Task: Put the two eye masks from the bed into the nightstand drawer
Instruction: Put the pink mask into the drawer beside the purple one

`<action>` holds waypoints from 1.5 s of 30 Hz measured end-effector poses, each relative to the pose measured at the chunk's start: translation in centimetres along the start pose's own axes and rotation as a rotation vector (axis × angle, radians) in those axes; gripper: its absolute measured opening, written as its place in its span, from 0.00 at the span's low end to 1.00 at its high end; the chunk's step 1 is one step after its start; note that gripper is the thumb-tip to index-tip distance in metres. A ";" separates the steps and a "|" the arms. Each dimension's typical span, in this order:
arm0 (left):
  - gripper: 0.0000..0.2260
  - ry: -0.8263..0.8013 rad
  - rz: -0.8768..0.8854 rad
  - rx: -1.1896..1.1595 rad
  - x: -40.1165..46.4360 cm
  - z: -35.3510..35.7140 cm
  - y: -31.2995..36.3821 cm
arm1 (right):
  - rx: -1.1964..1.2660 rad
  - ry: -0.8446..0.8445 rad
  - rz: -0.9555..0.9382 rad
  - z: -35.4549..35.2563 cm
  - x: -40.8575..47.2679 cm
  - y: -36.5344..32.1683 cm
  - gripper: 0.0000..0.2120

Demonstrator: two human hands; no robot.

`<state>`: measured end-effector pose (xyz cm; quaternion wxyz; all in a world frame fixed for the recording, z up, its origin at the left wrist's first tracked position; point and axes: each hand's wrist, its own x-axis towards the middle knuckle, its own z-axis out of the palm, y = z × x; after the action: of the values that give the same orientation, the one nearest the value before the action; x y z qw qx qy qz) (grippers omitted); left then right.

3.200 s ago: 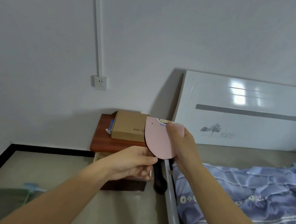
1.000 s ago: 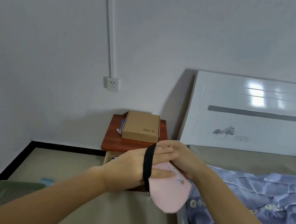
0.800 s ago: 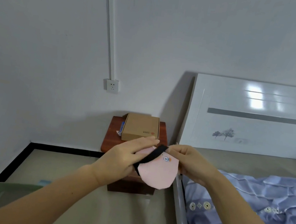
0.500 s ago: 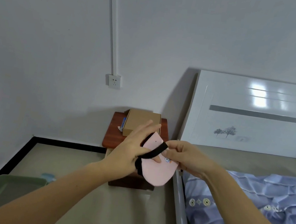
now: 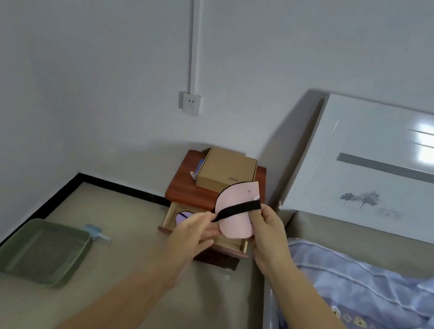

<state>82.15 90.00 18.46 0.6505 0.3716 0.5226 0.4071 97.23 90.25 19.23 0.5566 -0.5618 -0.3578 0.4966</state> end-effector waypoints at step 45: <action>0.06 0.111 -0.525 0.373 42.2 -7.7 -25.8 | -0.592 0.261 0.681 -0.4 29.9 36.2 0.09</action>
<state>83.38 119.06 -22.30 0.6245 0.3141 0.7007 0.1425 99.63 114.19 -21.04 0.2182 -0.8395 -0.2061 0.4528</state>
